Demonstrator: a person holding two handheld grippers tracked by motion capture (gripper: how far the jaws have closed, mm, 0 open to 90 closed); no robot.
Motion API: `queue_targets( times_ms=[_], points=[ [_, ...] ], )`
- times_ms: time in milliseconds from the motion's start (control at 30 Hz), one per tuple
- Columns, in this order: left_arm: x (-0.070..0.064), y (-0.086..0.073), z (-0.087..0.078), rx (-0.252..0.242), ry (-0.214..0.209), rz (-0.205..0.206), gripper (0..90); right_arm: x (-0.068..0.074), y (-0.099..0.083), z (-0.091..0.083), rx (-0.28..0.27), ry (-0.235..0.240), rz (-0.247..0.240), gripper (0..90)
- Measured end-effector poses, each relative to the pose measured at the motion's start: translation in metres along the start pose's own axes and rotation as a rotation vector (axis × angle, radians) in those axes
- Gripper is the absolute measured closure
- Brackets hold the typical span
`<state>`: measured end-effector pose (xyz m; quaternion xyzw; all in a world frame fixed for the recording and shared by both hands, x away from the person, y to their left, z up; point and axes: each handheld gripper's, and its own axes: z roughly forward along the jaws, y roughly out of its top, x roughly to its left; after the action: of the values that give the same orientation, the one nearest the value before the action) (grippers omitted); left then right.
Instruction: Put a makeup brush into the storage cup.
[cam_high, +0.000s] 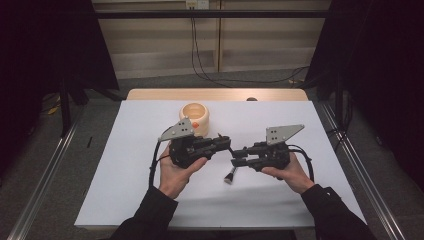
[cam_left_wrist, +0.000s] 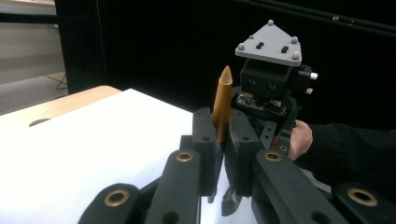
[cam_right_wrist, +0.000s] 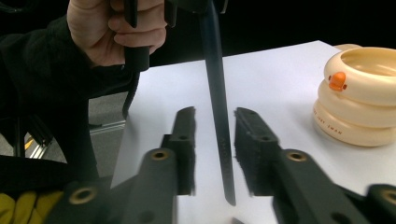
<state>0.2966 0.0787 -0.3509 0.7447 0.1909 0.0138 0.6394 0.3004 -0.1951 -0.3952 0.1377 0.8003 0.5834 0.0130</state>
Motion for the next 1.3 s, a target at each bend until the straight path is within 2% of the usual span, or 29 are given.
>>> queue_targets(
  times_ms=[67,300,400,500,633,700,800,833,933,1000,1067,1167,1267,1300],
  points=[
    [0.000,0.000,0.000,0.007,-0.004,-0.018,84.0,0.000,0.000,0.000,0.003,0.001,0.000,65.2],
    [0.000,0.001,-0.002,0.024,0.023,0.002,84.0,0.000,0.000,-0.001,0.006,0.001,0.004,55.8],
    [0.001,0.002,-0.004,0.027,0.033,-0.003,84.0,0.000,0.000,-0.001,0.003,0.000,0.006,50.5],
    [0.002,0.003,-0.006,0.023,0.045,-0.006,84.0,0.003,0.002,-0.002,-0.004,-0.020,-0.014,40.5],
    [0.003,0.005,-0.010,0.017,0.061,0.000,84.0,0.004,0.003,-0.004,-0.033,-0.054,-0.008,25.2],
    [0.003,0.005,-0.012,0.021,0.069,0.011,84.0,0.003,0.002,-0.005,-0.037,-0.069,-0.006,22.3],
    [0.003,0.005,-0.013,0.015,0.081,0.011,84.0,0.004,0.002,-0.005,-0.045,-0.057,-0.001,14.4],
    [0.004,0.005,-0.013,0.021,0.086,0.019,84.0,0.005,0.001,-0.005,-0.037,-0.066,-0.014,11.8],
    [0.005,0.004,-0.012,0.024,0.097,0.014,84.0,0.007,0.000,-0.003,-0.031,-0.078,-0.040,8.2],
    [0.006,0.004,-0.014,0.033,0.112,0.022,84.0,0.009,-0.001,-0.003,-0.035,-0.113,-0.047,8.1],
    [0.007,0.004,-0.015,0.027,0.116,0.019,84.1,0.008,-0.003,-0.004,-0.052,-0.104,-0.036,6.7],
    [0.009,0.004,-0.018,0.024,0.126,0.020,84.0,0.007,-0.005,-0.007,-0.061,-0.152,-0.015,4.7],
    [0.011,0.003,-0.019,0.025,0.131,0.019,84.0,0.008,-0.008,-0.012,-0.062,-0.219,-0.015,4.8],
    [0.012,0.003,-0.019,0.029,0.136,0.019,84.0,0.008,-0.010,-0.015,-0.075,-0.222,-0.004,4.7]
  ],
)
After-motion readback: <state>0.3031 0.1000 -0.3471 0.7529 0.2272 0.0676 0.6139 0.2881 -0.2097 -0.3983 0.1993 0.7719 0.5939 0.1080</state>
